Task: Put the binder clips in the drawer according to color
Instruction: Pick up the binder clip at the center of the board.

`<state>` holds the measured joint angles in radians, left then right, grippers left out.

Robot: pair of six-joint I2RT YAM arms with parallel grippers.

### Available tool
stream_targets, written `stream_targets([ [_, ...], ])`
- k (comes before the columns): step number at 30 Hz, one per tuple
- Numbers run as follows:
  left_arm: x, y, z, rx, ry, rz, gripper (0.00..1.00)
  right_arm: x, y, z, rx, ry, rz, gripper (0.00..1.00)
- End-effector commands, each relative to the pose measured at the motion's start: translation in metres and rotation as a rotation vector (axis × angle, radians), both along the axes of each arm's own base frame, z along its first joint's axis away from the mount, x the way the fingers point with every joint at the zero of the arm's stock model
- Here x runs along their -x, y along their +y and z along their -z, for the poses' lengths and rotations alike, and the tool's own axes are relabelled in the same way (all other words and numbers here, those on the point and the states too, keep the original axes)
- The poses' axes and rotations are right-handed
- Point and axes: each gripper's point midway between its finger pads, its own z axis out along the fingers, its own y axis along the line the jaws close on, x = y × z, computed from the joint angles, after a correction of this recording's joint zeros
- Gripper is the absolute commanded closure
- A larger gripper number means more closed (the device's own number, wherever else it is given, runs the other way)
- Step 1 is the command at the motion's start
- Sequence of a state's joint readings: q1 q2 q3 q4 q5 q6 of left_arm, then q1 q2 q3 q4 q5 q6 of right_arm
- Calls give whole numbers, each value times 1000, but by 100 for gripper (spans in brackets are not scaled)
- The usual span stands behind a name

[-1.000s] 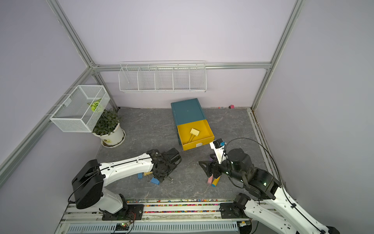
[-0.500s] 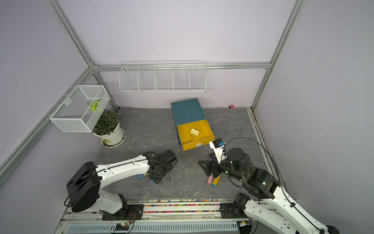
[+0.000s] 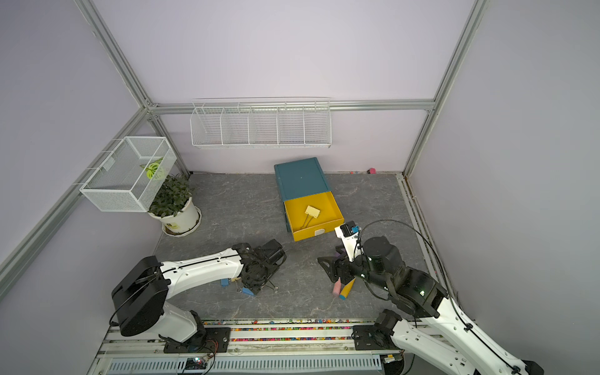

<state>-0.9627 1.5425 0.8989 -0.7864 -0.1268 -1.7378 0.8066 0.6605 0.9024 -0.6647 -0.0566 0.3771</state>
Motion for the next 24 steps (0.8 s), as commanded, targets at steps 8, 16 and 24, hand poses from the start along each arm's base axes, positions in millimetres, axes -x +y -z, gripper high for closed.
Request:
stream_targets([
  [8,6,12,14,-38,52,-130,30,-1,1,7,4,10,4,20],
  [16,6,13,21,-52,63,-132,33,-2,2,8,6,11,5,20],
  [24,3,13,16,-45,38,-131,50,-3,3,9,6,15,4,20],
])
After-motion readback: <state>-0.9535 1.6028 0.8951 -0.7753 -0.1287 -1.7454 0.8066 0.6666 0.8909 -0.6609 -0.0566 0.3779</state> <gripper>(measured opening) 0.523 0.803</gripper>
